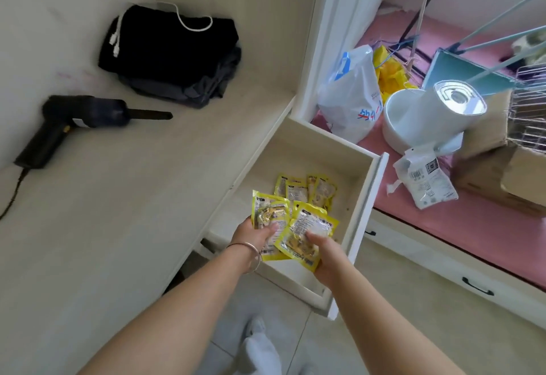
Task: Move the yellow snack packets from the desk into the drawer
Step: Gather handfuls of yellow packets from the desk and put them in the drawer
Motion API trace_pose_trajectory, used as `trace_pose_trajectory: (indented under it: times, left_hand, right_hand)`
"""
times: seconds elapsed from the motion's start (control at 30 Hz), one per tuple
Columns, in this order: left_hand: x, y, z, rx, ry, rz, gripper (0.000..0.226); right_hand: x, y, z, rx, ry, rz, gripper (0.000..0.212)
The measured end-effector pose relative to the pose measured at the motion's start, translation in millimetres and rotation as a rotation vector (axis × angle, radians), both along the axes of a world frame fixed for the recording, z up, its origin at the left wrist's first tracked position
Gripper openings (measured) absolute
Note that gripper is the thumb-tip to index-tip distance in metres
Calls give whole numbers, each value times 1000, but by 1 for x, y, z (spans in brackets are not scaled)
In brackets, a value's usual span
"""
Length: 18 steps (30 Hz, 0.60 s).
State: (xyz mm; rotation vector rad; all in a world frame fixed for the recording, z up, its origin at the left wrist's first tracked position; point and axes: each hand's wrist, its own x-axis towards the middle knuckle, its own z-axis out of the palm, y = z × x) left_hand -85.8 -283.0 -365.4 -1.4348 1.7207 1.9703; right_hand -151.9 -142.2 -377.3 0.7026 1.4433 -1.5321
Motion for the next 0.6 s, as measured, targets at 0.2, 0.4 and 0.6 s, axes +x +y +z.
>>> trace_pose_trajectory:
  times: [0.2,0.4,0.6]
  left_hand:
    - [-33,-37,-50,-185,-125,-249,32]
    - [-52,-51,-94,-291,-263,-373,28]
    - [-60,-51,-132,-262,-382,-372,47]
  right_hand:
    - [-26,-17,-50,204,42,-7,30]
    - [-39,-33,-90,302,78,118,24]
    - [-36,-46,-131,440,96,160,37]
